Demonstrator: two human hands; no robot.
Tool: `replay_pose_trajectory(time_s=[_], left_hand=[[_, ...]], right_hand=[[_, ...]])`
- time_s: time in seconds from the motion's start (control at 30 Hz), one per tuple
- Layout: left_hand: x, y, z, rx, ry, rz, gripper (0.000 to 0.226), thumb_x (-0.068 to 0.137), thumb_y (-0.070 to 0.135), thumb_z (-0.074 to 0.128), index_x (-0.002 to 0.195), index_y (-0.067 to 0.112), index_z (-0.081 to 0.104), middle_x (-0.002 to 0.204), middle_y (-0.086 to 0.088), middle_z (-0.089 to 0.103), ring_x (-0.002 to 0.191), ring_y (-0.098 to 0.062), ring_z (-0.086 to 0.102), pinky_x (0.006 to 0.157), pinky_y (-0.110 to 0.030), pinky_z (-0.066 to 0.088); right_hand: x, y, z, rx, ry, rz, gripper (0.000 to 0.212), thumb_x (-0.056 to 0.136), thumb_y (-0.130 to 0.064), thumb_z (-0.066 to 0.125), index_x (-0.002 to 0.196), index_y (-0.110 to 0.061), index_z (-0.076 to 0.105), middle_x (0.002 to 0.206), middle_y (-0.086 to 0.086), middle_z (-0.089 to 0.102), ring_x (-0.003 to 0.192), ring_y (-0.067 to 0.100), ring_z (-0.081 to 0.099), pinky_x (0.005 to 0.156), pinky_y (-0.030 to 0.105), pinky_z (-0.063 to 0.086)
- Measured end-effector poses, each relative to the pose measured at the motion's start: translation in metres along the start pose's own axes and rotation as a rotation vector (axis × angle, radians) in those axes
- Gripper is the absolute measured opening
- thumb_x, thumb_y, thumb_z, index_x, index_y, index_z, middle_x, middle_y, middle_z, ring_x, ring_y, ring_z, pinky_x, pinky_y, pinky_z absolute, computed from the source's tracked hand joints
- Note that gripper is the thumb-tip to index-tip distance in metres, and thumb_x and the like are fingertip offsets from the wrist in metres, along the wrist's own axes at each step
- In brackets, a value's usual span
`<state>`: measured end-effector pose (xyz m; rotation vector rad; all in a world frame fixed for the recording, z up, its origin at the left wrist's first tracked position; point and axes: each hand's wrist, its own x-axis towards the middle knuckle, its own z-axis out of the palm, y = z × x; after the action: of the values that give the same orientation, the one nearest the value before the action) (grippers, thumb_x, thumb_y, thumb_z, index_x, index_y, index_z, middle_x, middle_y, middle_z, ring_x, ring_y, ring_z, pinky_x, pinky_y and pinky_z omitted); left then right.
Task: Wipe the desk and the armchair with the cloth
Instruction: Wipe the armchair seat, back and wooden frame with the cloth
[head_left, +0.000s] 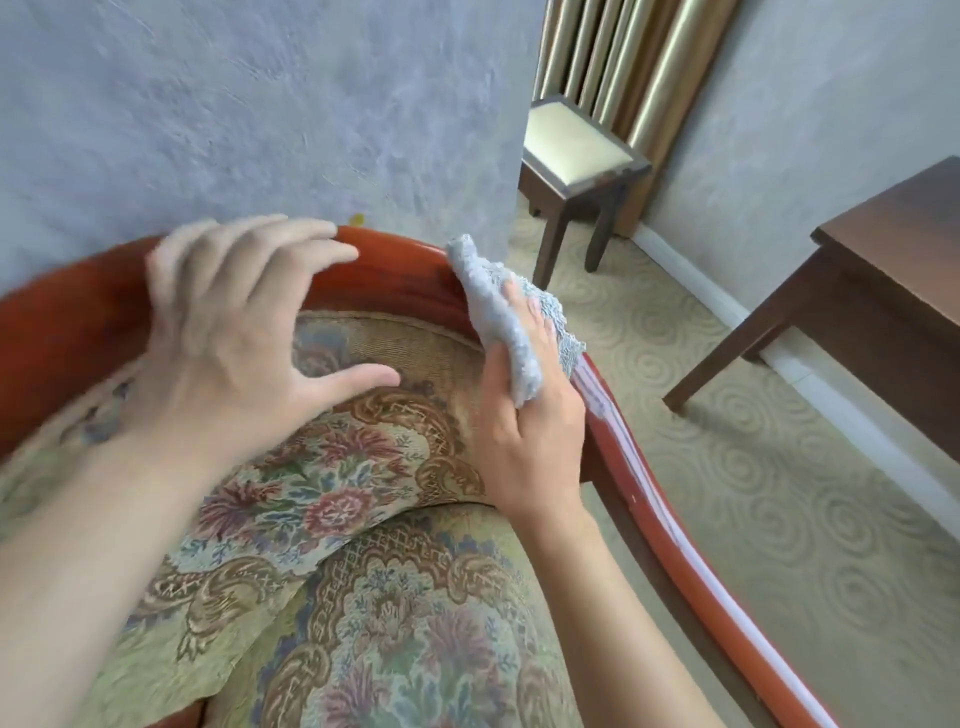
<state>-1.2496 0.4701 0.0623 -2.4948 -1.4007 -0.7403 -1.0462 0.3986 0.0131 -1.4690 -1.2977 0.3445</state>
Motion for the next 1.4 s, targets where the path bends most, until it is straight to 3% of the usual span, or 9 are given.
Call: replay_pose_trajectory(time_s=[0.1, 0.2, 0.27, 0.37, 0.47, 0.73, 0.97, 1.17, 1.4], left_hand=[[0.021, 0.050, 0.024, -0.015, -0.102, 0.139, 0.098, 0.069, 0.077, 0.071, 0.144, 0.017, 0.050, 0.151, -0.004, 0.049, 0.144, -0.028, 0.039, 0.123, -0.043, 0.012], [0.037, 0.076, 0.045, 0.029, -0.189, 0.242, 0.104, 0.063, 0.075, 0.074, 0.144, 0.014, 0.052, 0.148, -0.005, 0.052, 0.142, -0.029, 0.042, 0.123, -0.047, 0.017], [0.046, 0.086, 0.057, 0.079, -0.213, 0.271, 0.107, 0.061, 0.079, 0.072, 0.144, 0.015, 0.053, 0.147, -0.004, 0.054, 0.139, -0.029, 0.044, 0.121, -0.048, 0.019], [0.056, 0.092, 0.071, 0.153, -0.198, 0.241, 0.105, 0.059, 0.089, 0.062, 0.138, 0.020, 0.055, 0.136, -0.001, 0.059, 0.128, -0.029, 0.050, 0.116, -0.050, 0.022], [0.056, 0.095, 0.082, 0.186, -0.118, 0.228, 0.092, 0.063, 0.091, 0.060, 0.125, 0.024, 0.060, 0.119, -0.002, 0.064, 0.114, -0.031, 0.054, 0.109, -0.050, 0.026], [0.054, 0.092, 0.097, 0.189, 0.004, 0.208, 0.070, 0.070, 0.084, 0.063, 0.110, 0.026, 0.064, 0.105, 0.000, 0.064, 0.105, -0.028, 0.055, 0.107, -0.047, 0.028], [0.056, 0.096, 0.100, 0.140, 0.181, 0.194, 0.029, 0.101, 0.032, 0.040, 0.102, 0.022, 0.067, 0.099, 0.000, 0.068, 0.099, -0.028, 0.057, 0.104, -0.046, 0.032], [0.055, 0.093, 0.097, 0.185, -0.010, 0.209, 0.068, 0.071, 0.083, 0.064, 0.108, 0.026, 0.064, 0.105, 0.002, 0.064, 0.105, -0.025, 0.053, 0.107, -0.045, 0.027], [0.056, 0.094, 0.095, 0.168, -0.025, 0.192, 0.074, 0.063, 0.085, 0.066, 0.108, 0.027, 0.065, 0.106, 0.002, 0.063, 0.106, -0.025, 0.052, 0.109, -0.044, 0.026]], right_hand=[[-0.004, -0.009, -0.027, 0.331, 0.324, 0.267, 0.026, 0.094, -0.046, 0.045, 0.081, -0.037, 0.066, 0.075, -0.024, 0.061, 0.073, -0.010, 0.055, 0.071, 0.018, 0.047], [-0.020, -0.006, -0.055, 0.398, 0.601, 0.480, 0.023, 0.081, -0.057, 0.050, 0.078, -0.053, 0.072, 0.073, -0.032, 0.068, 0.072, -0.012, 0.061, 0.073, 0.018, 0.047], [-0.035, 0.004, -0.072, 0.315, 0.676, 0.488, 0.030, 0.084, -0.060, 0.050, 0.080, -0.041, 0.074, 0.073, -0.022, 0.069, 0.076, -0.001, 0.064, 0.074, 0.028, 0.049], [-0.063, 0.027, -0.079, 0.072, 0.557, 0.365, 0.040, 0.099, -0.056, 0.040, 0.116, -0.027, 0.063, 0.117, -0.006, 0.065, 0.113, 0.014, 0.058, 0.100, 0.033, 0.041], [-0.085, 0.051, -0.060, -0.225, 0.329, 0.335, 0.053, 0.104, -0.039, 0.032, 0.154, -0.023, 0.026, 0.165, 0.003, 0.021, 0.154, 0.016, 0.013, 0.125, 0.041, 0.011], [-0.051, 0.055, 0.001, -0.475, 0.275, 0.298, 0.065, 0.092, -0.031, 0.039, 0.151, -0.003, 0.039, 0.161, 0.022, 0.026, 0.152, 0.038, 0.018, 0.122, 0.054, 0.014], [-0.007, 0.039, 0.009, -0.503, 0.091, 0.072, 0.066, 0.092, -0.032, 0.041, 0.153, -0.009, 0.036, 0.162, 0.021, 0.024, 0.152, 0.039, 0.018, 0.122, 0.054, 0.017], [-0.064, 0.062, -0.042, -0.745, -0.023, 0.109, 0.068, 0.086, -0.026, 0.042, 0.152, -0.009, 0.038, 0.161, 0.018, 0.029, 0.150, 0.037, 0.026, 0.118, 0.053, 0.027], [-0.060, 0.049, -0.021, -0.670, 0.072, 0.287, 0.071, 0.085, -0.031, 0.040, 0.152, -0.005, 0.038, 0.162, 0.020, 0.024, 0.149, 0.045, 0.019, 0.119, 0.060, 0.019]])
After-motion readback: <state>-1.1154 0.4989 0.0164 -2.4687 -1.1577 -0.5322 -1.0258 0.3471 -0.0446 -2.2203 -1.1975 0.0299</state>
